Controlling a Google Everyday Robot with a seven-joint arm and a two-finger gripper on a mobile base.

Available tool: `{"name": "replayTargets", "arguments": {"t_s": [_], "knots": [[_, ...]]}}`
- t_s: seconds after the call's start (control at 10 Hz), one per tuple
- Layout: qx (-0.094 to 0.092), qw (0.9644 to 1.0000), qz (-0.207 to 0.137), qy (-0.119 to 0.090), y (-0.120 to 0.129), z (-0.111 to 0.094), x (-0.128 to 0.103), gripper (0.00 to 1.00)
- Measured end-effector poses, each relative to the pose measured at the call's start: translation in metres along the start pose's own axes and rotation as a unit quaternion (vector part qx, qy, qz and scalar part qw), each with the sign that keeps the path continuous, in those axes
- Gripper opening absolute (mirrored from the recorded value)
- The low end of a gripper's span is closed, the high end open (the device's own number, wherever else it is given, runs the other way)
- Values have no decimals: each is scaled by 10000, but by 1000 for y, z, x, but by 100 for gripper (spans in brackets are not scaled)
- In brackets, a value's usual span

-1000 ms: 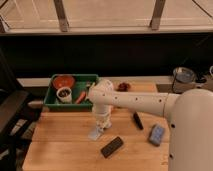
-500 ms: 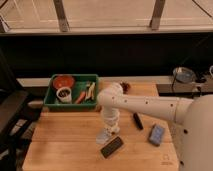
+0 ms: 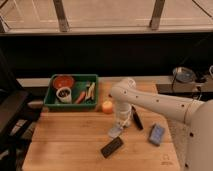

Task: Wipe table surface with towel

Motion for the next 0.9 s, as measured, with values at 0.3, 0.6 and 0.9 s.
{"name": "replayTargets", "arguments": {"t_s": [0.3,0.6,0.9], "knots": [[65,9994,-342,0,-28,-2,-19,19],[128,9975,-681,-151,-61,2,-79,19],[71,9981,-523,-318,-65,8,-115,19]]}}
